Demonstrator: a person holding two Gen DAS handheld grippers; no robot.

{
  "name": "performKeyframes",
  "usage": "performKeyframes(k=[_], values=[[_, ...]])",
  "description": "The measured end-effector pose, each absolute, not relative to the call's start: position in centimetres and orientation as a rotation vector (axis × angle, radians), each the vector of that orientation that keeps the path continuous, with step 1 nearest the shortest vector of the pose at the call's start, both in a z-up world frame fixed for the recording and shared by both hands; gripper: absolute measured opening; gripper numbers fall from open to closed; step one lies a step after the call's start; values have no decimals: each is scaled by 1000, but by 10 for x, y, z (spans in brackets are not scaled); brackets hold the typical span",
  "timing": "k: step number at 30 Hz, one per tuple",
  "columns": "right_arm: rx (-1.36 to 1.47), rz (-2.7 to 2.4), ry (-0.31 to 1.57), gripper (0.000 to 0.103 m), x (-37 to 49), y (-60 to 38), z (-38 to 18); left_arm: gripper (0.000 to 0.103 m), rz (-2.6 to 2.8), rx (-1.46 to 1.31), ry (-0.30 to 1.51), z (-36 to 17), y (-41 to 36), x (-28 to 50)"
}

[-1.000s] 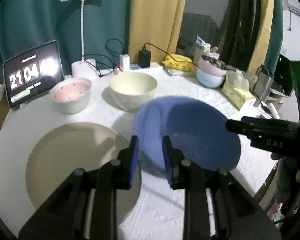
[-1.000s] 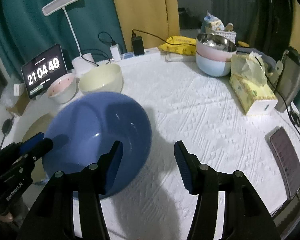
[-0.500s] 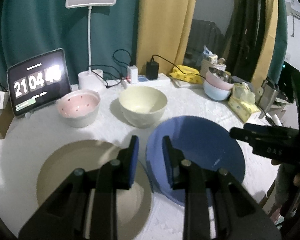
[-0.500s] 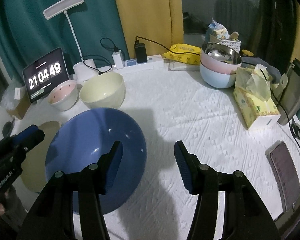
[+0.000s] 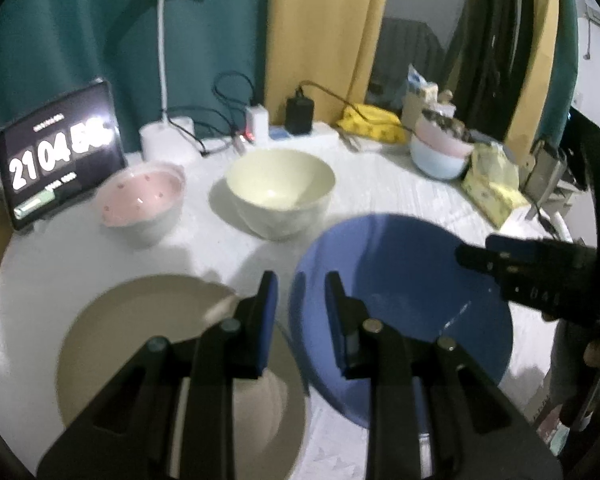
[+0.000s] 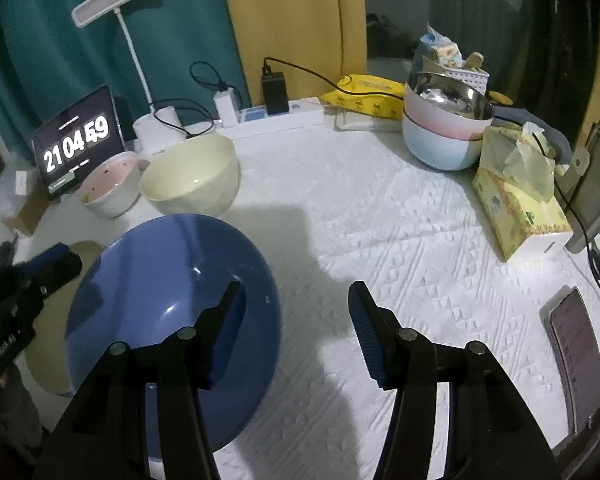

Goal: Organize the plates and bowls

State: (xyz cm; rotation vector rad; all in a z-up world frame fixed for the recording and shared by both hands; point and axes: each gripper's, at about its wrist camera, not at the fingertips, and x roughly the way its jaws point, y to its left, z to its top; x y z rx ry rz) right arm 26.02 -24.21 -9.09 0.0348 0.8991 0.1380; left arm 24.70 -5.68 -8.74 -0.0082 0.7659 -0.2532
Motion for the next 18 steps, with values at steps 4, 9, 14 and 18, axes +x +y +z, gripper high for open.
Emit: performKeyframes(k=[4, 9, 14, 18], values=[[32, 119, 898, 56, 264, -248, -95, 26, -275, -8, 800, -99, -66, 252], [40, 109, 900, 56, 271, -255, -95, 26, -300, -3, 816, -101, -75, 258], [38, 118, 882, 56, 278, -254, -86, 26, -284, -8, 809, -94, -72, 266], [27, 130, 878, 56, 287, -249, -80, 27, -262, -6, 794, -85, -67, 276]])
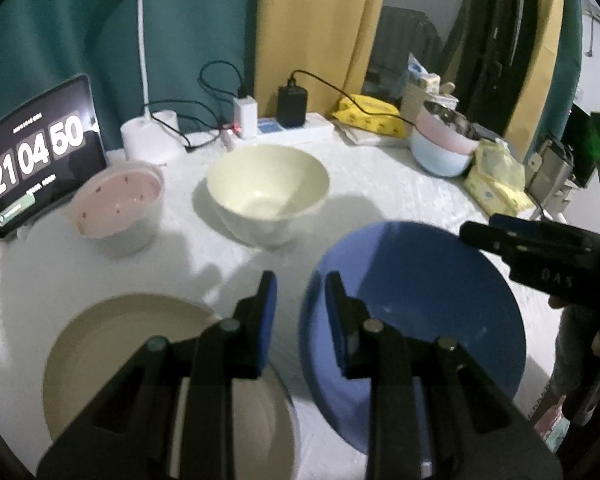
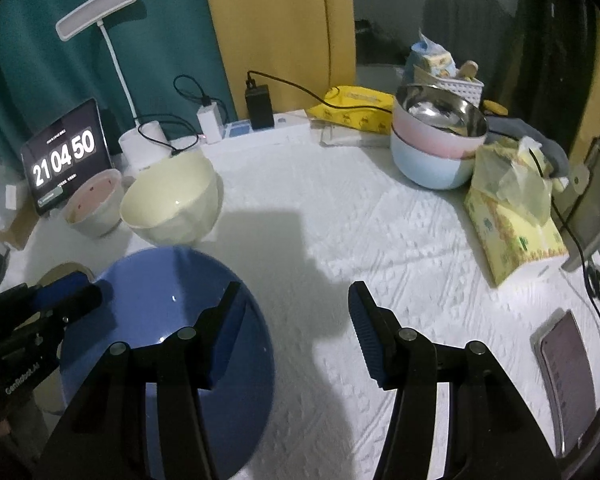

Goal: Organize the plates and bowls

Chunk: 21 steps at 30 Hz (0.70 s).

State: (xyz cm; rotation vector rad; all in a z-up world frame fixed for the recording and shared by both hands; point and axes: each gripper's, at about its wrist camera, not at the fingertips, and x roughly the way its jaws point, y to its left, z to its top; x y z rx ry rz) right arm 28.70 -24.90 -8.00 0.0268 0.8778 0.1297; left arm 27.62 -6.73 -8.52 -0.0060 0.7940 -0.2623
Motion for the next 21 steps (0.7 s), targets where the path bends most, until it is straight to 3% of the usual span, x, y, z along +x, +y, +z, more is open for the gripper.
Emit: performKeyframes(k=[6, 8, 9, 21], values=[[-12, 157, 866, 56, 303, -233, -68, 30, -242, -4, 764, -70, -61, 294], [-24, 168, 862, 56, 309, -226, -65, 40, -241, -8, 759, -67, -59, 300], [-26, 172, 862, 56, 311, -224, -64, 50, -243, -19, 754, -66, -58, 303], [-44, 231, 872, 56, 347, -186, -55, 51, -192, -80, 789, -69, -43, 343]])
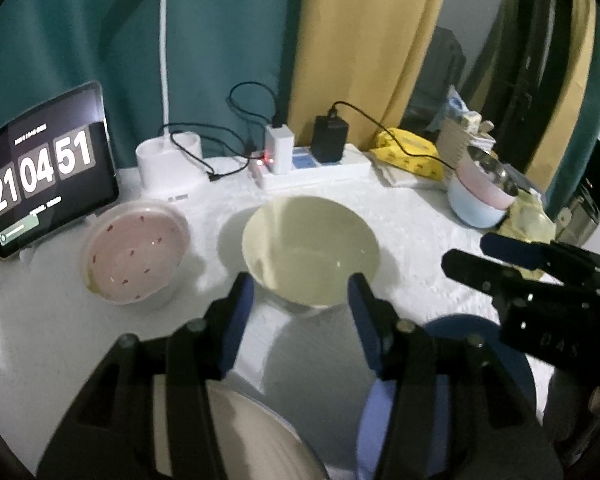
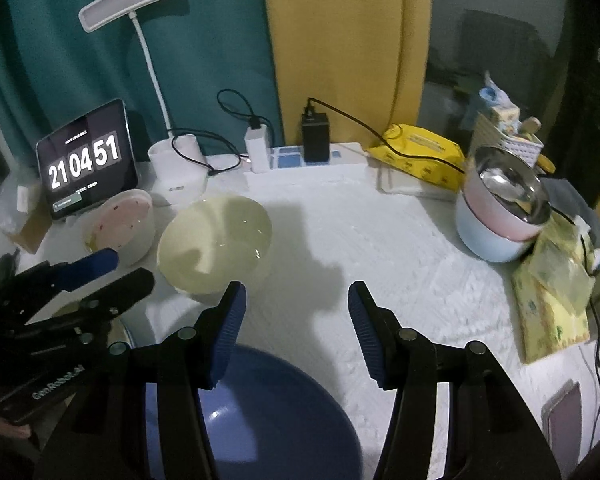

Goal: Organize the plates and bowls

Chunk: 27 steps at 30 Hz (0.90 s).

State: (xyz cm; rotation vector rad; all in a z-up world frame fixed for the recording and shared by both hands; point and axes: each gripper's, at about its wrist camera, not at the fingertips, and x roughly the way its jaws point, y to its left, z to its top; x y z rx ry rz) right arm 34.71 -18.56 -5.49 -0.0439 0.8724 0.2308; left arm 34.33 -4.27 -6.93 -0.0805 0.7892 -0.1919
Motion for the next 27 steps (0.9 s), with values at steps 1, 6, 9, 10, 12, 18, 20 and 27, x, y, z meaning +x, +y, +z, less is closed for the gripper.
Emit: performKeyframes(k=[1, 6, 9, 10, 12, 18, 20, 27], values=[[-44, 237, 879, 56, 351, -182, -55, 51, -186, -86, 795, -71, -40, 348], [-34, 260, 911, 56, 369, -169, -63, 51, -162, -112, 826, -81, -32, 363], [-23, 264, 934, 56, 379, -162, -71, 51, -153, -124, 845, -88, -29, 371], [-19, 264, 942, 56, 382, -161, -74, 51, -149, -128, 853, -91, -27, 375], [-9, 261, 963, 56, 389, -159, -80, 51, -144, -131, 863, -96, -26, 379], [39, 225, 1032, 56, 409, -158, -103, 51, -130, -140, 901, -107, -25, 391], [57, 222, 1060, 56, 414, -158, -112, 51, -122, -137, 915, -111, -25, 394], [60, 225, 1092, 56, 421, -157, -131, 51, -106, -126, 942, -120, -25, 402]])
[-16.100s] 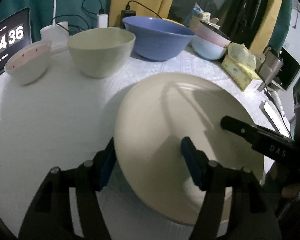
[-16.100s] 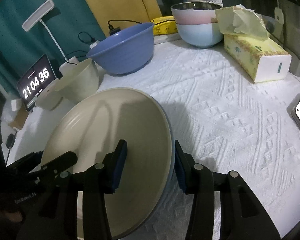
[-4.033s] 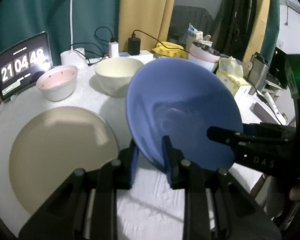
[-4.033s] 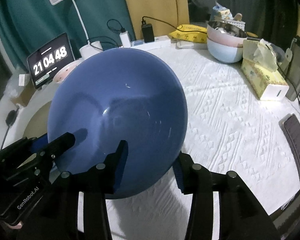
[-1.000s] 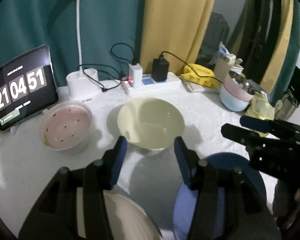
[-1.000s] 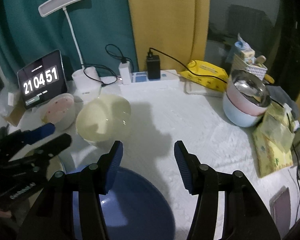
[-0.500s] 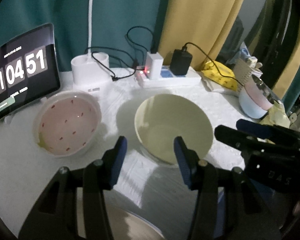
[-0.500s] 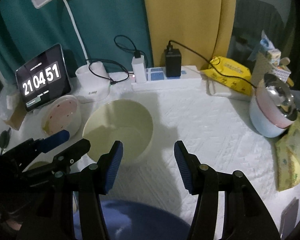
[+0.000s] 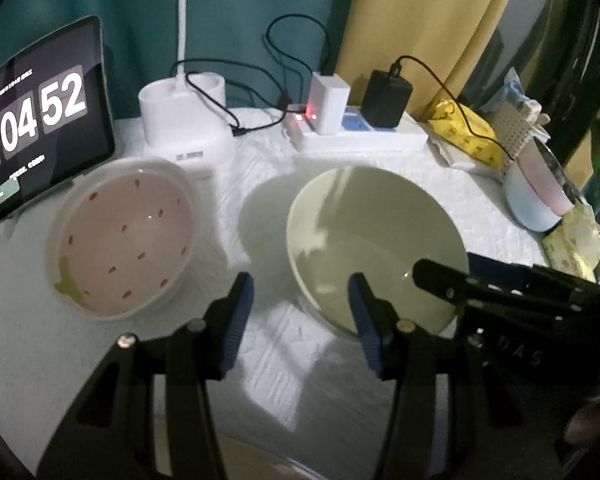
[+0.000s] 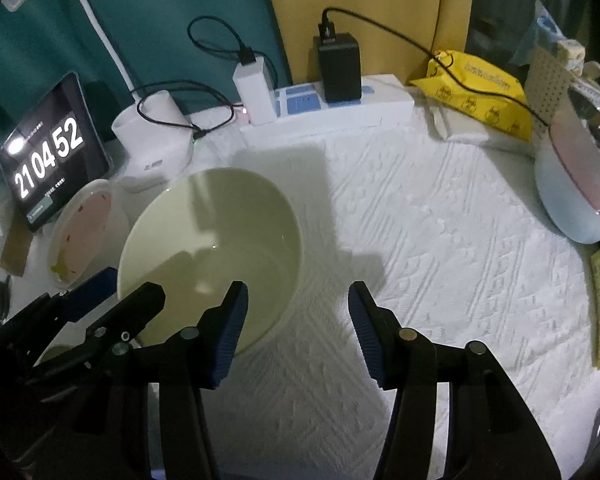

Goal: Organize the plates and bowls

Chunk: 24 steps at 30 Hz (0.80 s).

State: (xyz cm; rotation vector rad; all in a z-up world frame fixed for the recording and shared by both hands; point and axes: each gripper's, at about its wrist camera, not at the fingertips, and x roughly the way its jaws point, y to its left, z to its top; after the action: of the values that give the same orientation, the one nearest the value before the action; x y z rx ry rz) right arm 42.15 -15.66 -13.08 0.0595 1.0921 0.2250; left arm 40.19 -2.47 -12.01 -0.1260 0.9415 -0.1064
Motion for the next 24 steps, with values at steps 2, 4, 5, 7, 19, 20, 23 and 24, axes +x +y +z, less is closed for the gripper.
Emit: performKeyframes(k=[2, 4, 5, 7, 19, 20, 23, 24], values=[[64, 229, 1092, 55, 423, -157, -134, 51, -103, -119, 941, -121, -26, 403], [61, 229, 1092, 54, 425, -156, -135, 51, -103, -117, 937, -121, -25, 404], [61, 228, 1092, 54, 425, -156, -135, 51, -104, -122, 935, -122, -25, 405], [67, 230, 1093, 54, 426, -156, -137, 51, -105, -119, 932, -123, -25, 406], [-24, 281, 1060, 32, 420, -139, -137, 31, -156, -113, 922, -127, -30, 406], [-27, 280, 1059, 32, 420, -138, -137, 30, -157, -117, 922, -127, -30, 406], [-38, 275, 1052, 31, 419, -138, -136, 27, -153, -126, 919, -127, -29, 405], [-40, 273, 1049, 31, 419, -138, -136, 27, -152, -128, 919, -126, -28, 404]])
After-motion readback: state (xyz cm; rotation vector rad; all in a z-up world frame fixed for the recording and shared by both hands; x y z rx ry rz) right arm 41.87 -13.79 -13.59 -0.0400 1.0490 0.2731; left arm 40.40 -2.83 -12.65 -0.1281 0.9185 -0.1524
